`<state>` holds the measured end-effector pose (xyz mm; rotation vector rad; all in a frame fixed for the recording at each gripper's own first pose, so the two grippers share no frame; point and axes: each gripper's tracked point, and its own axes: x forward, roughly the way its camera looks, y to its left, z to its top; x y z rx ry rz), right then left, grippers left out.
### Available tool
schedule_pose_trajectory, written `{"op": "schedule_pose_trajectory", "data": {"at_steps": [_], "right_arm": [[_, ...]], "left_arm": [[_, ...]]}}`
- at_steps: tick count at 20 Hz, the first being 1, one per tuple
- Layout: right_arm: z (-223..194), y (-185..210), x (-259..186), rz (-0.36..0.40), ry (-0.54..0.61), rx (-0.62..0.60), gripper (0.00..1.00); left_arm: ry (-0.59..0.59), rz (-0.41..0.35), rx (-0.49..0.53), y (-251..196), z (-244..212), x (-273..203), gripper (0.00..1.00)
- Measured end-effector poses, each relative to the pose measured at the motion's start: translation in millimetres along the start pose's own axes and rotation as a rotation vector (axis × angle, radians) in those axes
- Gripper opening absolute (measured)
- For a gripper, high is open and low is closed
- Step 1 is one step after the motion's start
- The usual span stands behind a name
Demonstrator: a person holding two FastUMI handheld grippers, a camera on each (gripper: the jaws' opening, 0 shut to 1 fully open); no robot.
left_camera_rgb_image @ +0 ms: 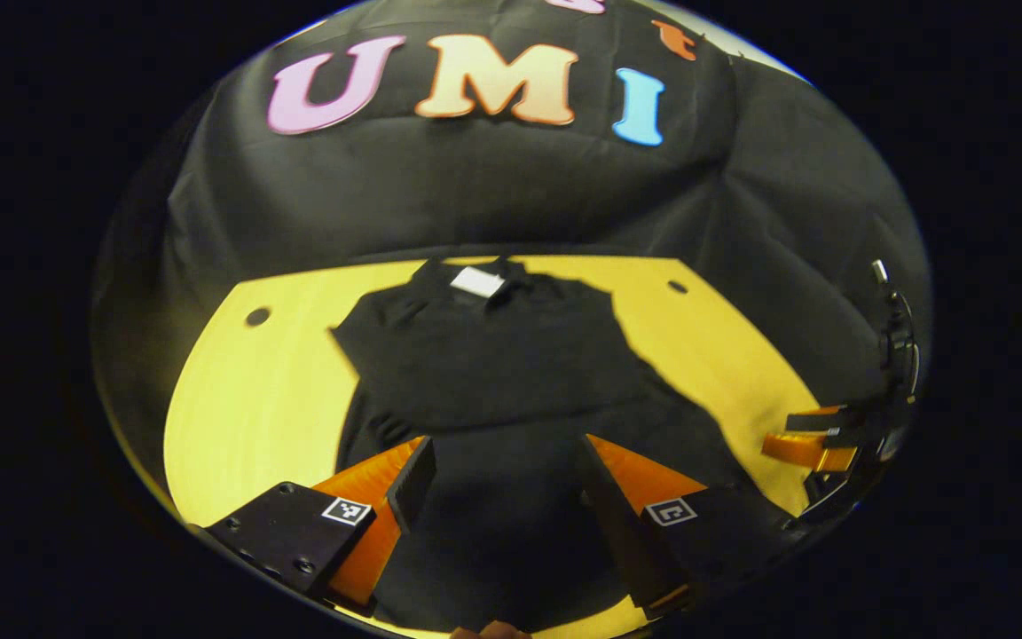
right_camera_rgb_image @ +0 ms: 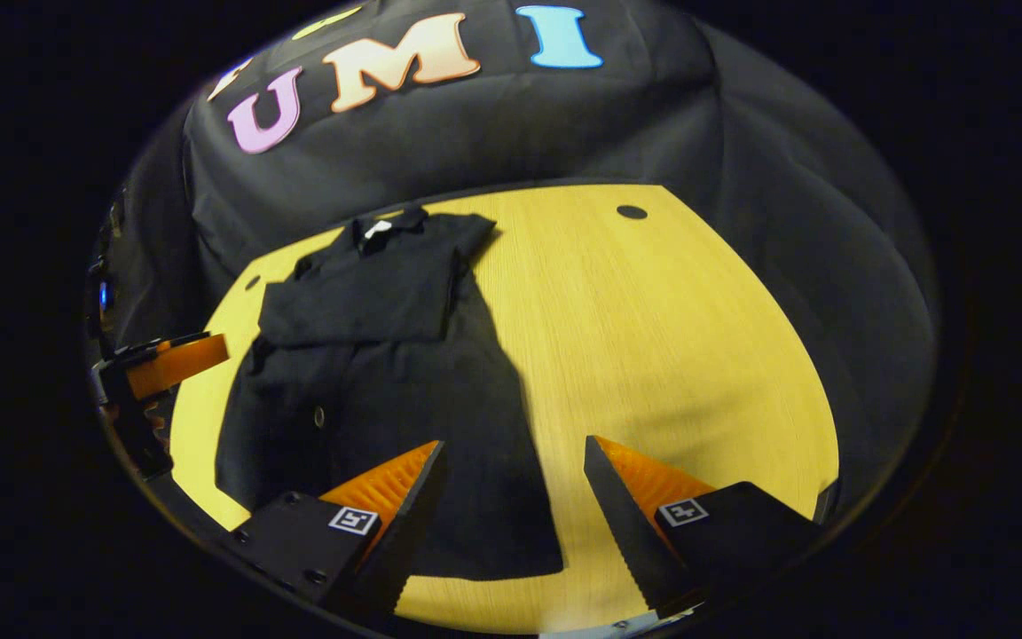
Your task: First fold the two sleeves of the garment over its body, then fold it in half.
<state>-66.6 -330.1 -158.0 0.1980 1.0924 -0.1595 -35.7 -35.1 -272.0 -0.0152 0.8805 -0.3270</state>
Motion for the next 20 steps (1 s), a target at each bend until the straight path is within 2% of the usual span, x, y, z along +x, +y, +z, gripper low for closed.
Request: {"op": "schedule_pose_trajectory", "data": {"at_steps": [4, 8, 11, 14, 16, 20], "right_arm": [[-31, -1, 8, -0.018, 0.07, 0.012, 0.98], [-56, 0, 12, -0.03, 0.123, 0.065, 0.98], [-72, 1, 17, -0.041, 0.169, 0.059, 0.98], [-85, 2, 21, -0.048, 0.216, 0.059, 0.99], [-92, -2, 24, -0.069, 0.231, 0.034, 0.99], [-92, 1, 23, -0.088, 0.252, 0.012, 0.96]], "left_arm": [[0.139, 0.119, -0.09, 56, -86, -38, 0.96], [0.226, 0.205, -0.135, 89, -142, -66, 0.97], [0.273, 0.22, -0.147, 92, -165, -71, 0.99], [0.321, 0.218, -0.177, 87, -180, -67, 0.96], [0.368, 0.249, -0.186, 88, -188, -64, 0.96], [0.379, 0.245, -0.174, 84, -184, -60, 0.96]]}}
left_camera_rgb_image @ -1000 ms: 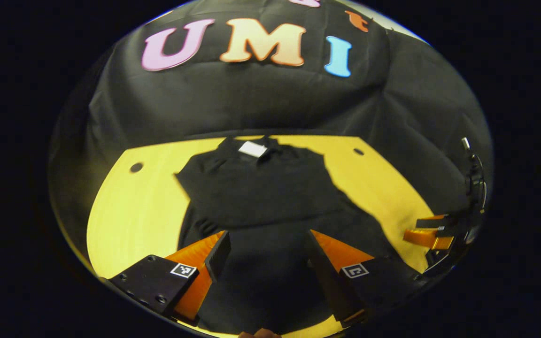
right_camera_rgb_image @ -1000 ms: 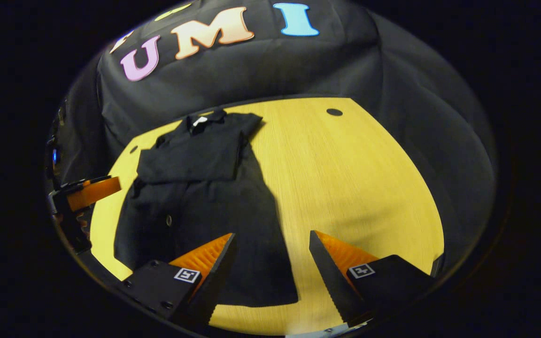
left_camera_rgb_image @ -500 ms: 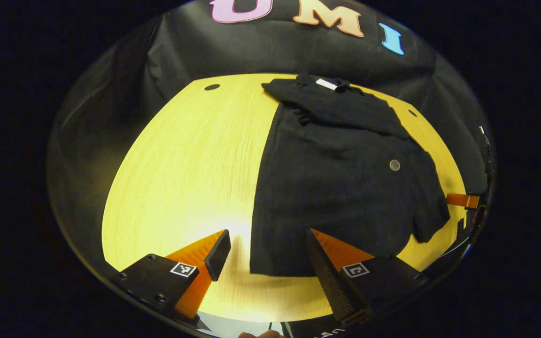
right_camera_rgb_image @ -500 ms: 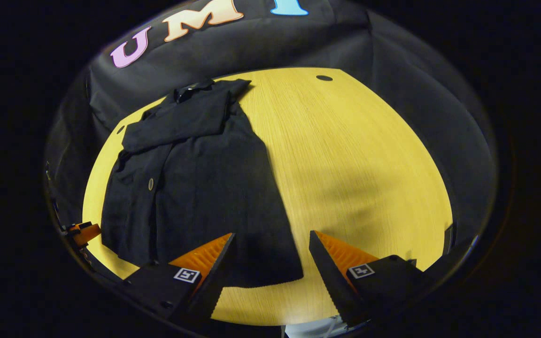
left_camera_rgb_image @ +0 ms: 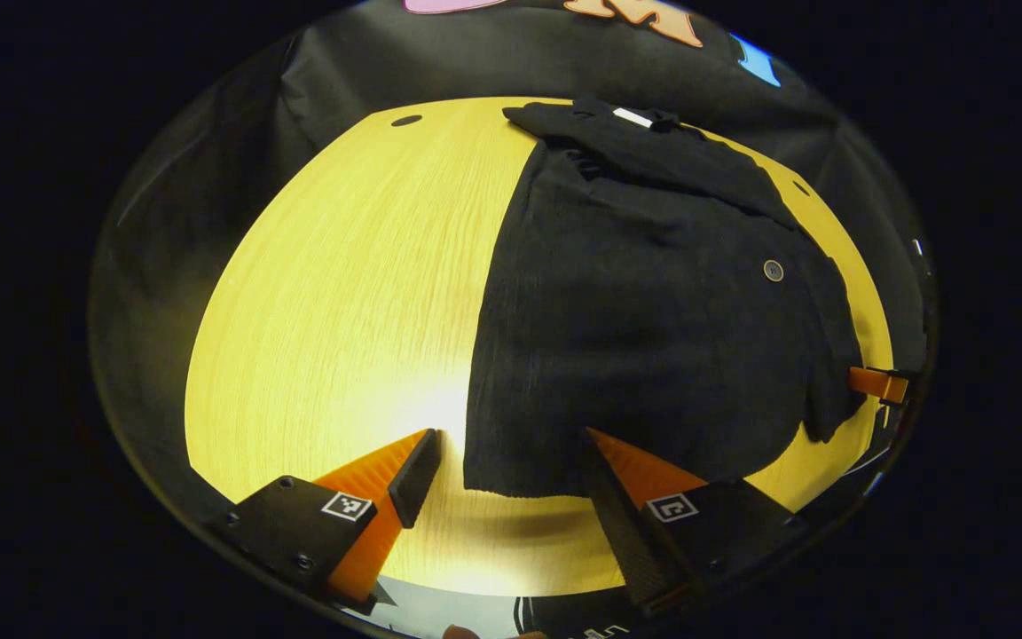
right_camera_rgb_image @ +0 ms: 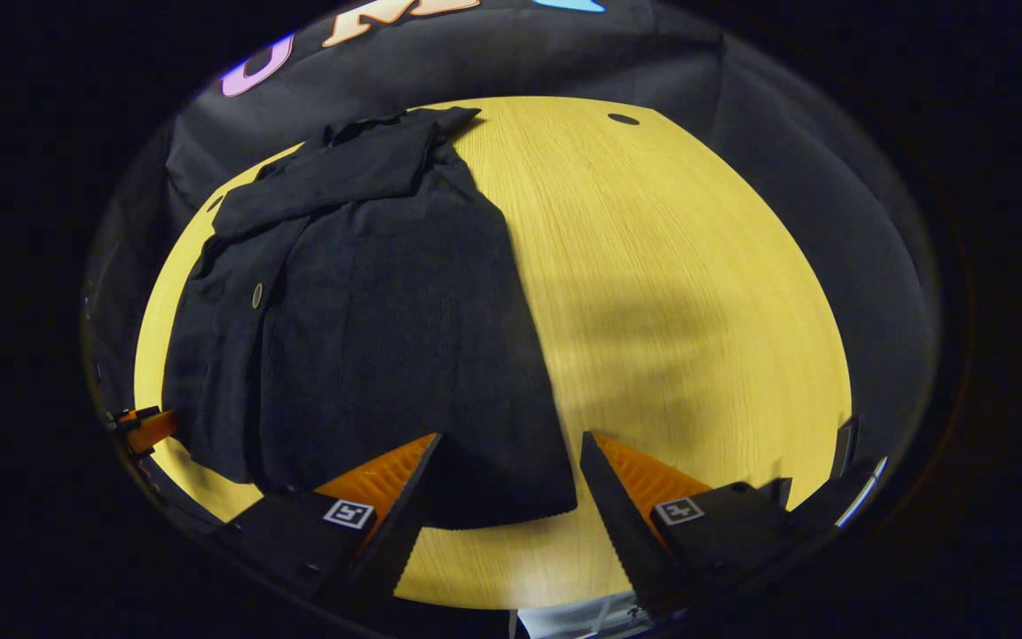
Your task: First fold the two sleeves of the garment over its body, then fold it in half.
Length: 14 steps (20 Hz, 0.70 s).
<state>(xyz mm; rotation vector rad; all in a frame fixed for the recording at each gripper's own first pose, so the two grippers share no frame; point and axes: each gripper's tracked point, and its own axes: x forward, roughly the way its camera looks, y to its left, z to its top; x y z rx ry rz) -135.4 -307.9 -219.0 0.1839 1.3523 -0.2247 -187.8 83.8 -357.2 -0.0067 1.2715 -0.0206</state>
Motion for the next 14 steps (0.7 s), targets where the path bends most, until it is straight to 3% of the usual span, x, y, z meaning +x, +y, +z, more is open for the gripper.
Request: {"op": "schedule_pose_trajectory", "data": {"at_steps": [1, 2, 3, 7, 8, 12, 14], "right_arm": [[2, 2, -2, 0.006, 0.007, 0.007, 0.95], [2, 4, 1, 0.011, 0.009, 0.011, 0.84], [3, 6, 1, 0.016, 0.013, 0.011, 0.73], [4, 18, -2, 0.031, 0.01, -0.005, 0.18], [4, 19, 0, 0.033, 0.011, -0.039, 0.03], [6, 25, 0, 0.062, -0.015, -0.086, 0.03], [6, 28, -4, 0.071, -0.01, -0.111, 0.03]], "left_arm": [[0.012, -0.005, -0.006, -3, 0, -4, 0.94], [0.007, -0.011, 0.0, -8, 0, 0, 0.82], [0.017, -0.022, 0.01, -14, -2, -1, 0.77], [0.014, -0.043, 0.036, -32, 1, 2, 0.11], [0.007, -0.053, 0.043, -34, 1, 2, 0.03], [0.024, -0.125, -0.027, -34, 3, 0, 0.0], [0.035, -0.117, -0.05, -29, 4, 0, 0.0]]}}
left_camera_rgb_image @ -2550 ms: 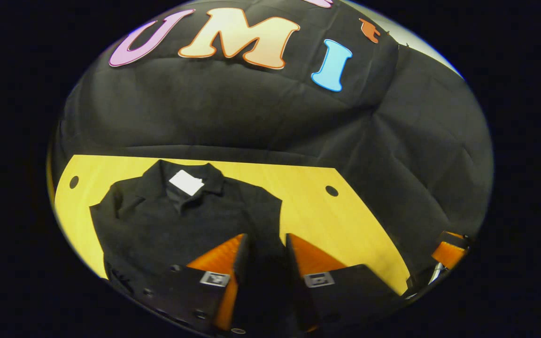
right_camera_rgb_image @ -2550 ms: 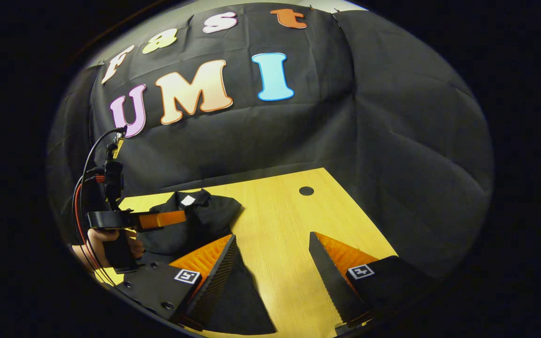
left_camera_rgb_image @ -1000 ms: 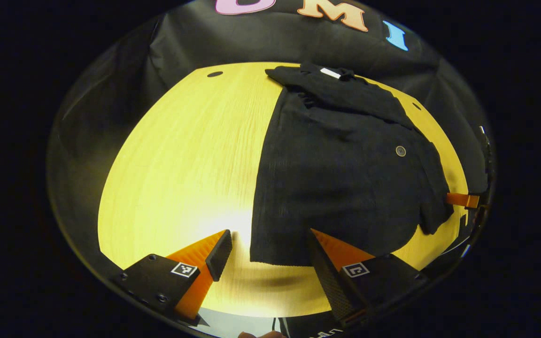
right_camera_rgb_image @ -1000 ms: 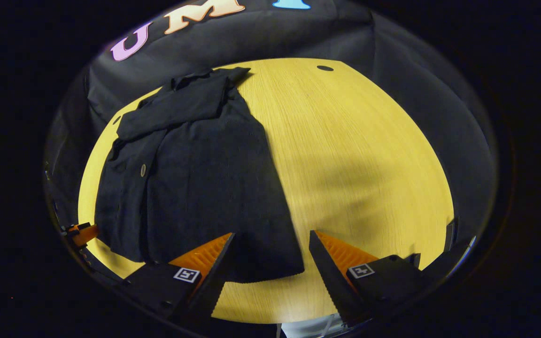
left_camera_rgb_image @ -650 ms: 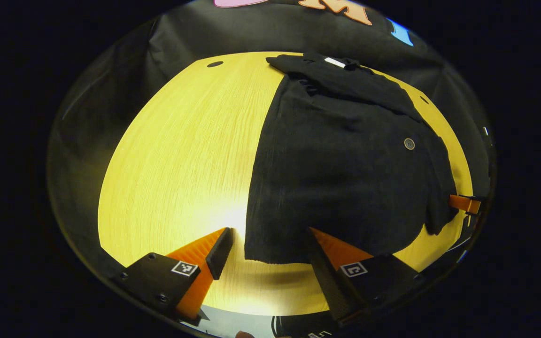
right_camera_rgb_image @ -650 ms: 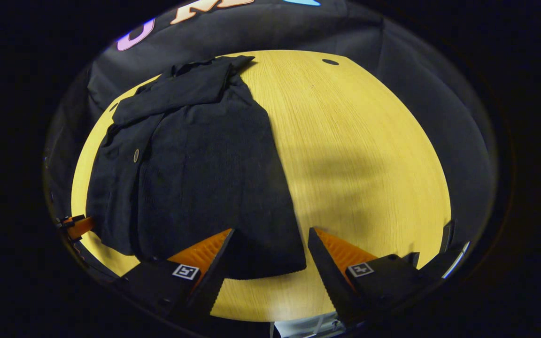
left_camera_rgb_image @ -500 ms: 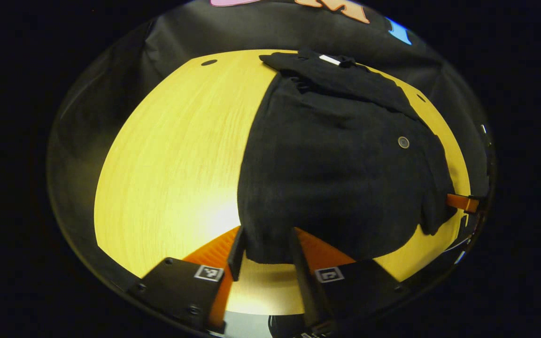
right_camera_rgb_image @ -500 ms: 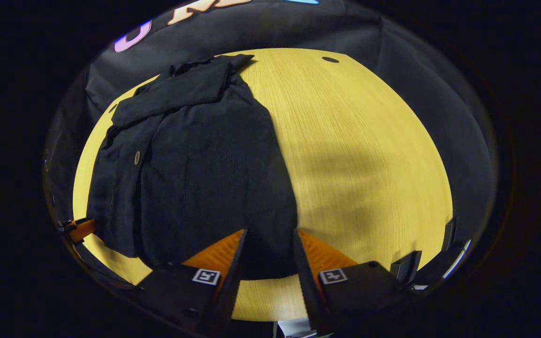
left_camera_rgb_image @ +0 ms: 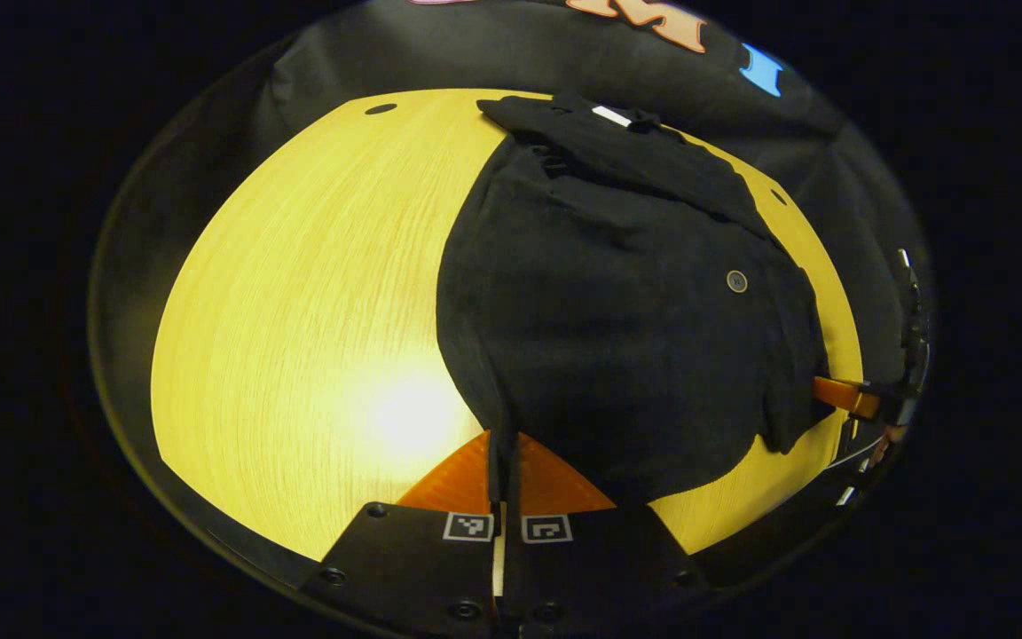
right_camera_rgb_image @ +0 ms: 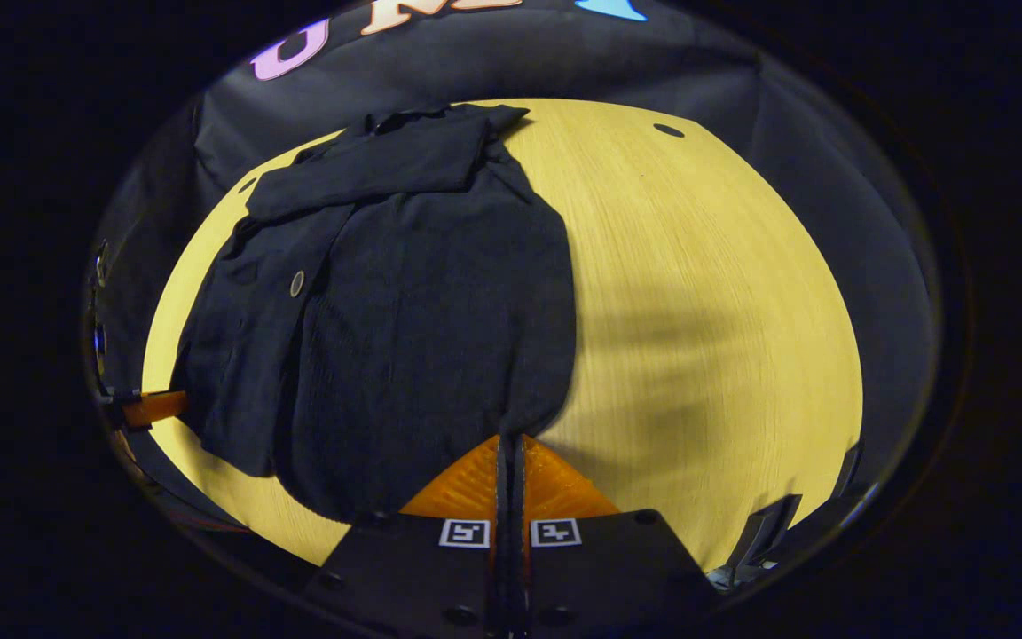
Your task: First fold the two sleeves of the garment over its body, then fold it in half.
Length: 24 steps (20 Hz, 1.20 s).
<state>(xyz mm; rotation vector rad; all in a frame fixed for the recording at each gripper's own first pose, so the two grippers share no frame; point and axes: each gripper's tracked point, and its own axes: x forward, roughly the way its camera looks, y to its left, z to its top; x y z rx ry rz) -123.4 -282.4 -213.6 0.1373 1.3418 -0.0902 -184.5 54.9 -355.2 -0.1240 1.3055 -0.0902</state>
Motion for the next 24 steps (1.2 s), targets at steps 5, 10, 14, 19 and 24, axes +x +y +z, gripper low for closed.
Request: {"op": "schedule_pose_trajectory", "data": {"at_steps": [5, 10, 14, 19, 24], "right_arm": [[51, 38, -36, 0.113, -0.097, 0.035, 0.03], [124, 61, -66, 0.203, -0.197, 0.072, 0.02], [182, 67, -77, 0.231, -0.26, 0.063, 0.02], [268, 74, -83, 0.236, -0.356, 0.025, 0.02], [352, 75, -71, 0.212, -0.436, 0.017, 0.02]], "left_arm": [[-0.074, -0.05, -0.003, -15, 39, -28, 0.0], [-0.185, -0.115, 0.029, -30, 117, -61, 0.0], [-0.301, -0.131, 0.067, -36, 190, -76, 0.0], [-0.413, -0.14, 0.099, -45, 277, -69, 0.0], [-0.519, -0.138, 0.085, -41, 361, -50, 0.0]]}}
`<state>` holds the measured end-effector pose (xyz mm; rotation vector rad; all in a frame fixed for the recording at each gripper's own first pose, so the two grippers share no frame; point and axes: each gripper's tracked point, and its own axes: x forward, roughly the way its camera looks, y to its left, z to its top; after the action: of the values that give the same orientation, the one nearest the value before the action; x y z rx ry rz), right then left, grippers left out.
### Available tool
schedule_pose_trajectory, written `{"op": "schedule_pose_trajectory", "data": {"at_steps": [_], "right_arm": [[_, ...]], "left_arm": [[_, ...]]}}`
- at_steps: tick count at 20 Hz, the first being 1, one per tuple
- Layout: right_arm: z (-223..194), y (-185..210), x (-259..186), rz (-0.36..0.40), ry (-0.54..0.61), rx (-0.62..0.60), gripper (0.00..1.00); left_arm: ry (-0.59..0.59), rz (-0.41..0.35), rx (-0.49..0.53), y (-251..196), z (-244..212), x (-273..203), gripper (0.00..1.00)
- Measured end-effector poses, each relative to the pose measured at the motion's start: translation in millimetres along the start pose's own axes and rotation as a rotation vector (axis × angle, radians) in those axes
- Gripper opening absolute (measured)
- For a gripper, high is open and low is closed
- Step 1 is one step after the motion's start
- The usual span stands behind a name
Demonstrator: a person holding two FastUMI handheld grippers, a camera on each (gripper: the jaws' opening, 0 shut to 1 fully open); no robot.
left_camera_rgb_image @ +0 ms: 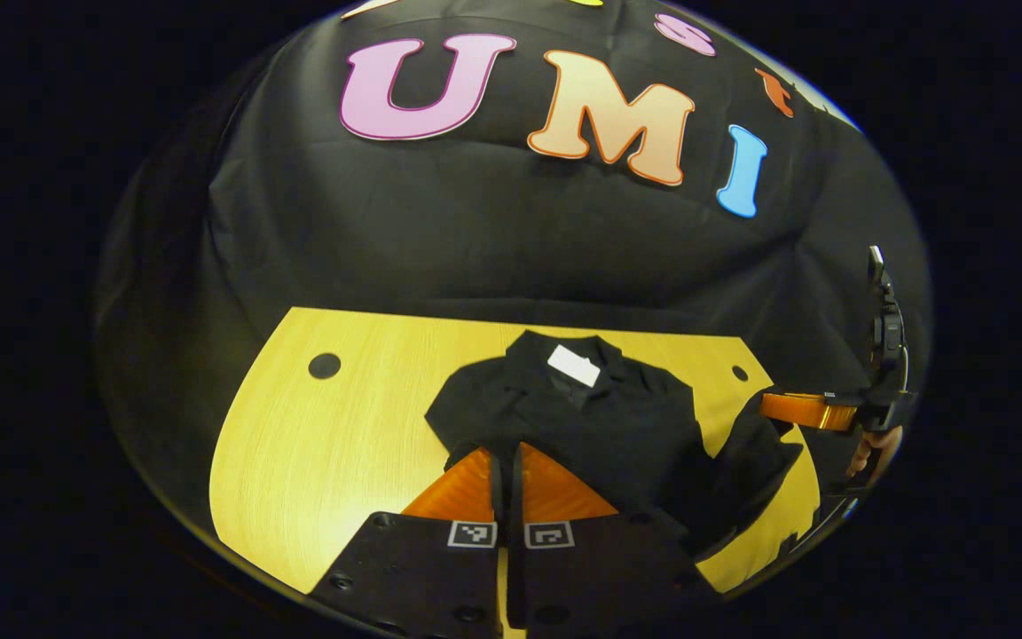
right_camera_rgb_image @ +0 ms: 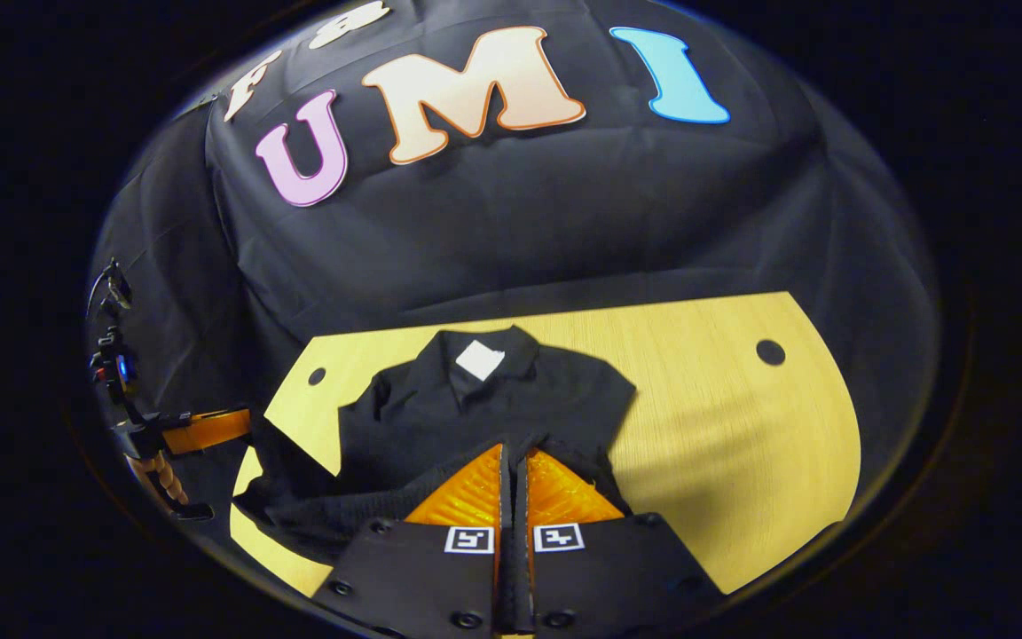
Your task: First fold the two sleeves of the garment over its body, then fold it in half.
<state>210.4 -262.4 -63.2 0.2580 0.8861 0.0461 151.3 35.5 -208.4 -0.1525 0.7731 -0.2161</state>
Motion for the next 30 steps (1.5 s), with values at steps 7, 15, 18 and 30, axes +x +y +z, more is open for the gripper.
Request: {"op": "schedule_pose_trajectory", "data": {"at_steps": [7, 15, 18, 30], "right_arm": [[79, -32, 70, -0.083, -0.079, -0.002, 0.02], [66, -68, 137, -0.208, -0.025, -0.046, 0.04], [68, -68, 139, -0.222, -0.035, -0.07, 0.2], [50, -27, 21, -0.256, -0.235, -0.1, 0.99]], "left_arm": [[-0.108, 0.02, 0.118, 25, 47, 98, 0.0], [-0.157, 0.053, 0.181, 42, 39, 171, 0.05], [-0.143, 0.061, 0.189, 40, 37, 172, 0.44], [-0.267, 0.036, 0.017, 10, 53, 44, 0.93]]}}
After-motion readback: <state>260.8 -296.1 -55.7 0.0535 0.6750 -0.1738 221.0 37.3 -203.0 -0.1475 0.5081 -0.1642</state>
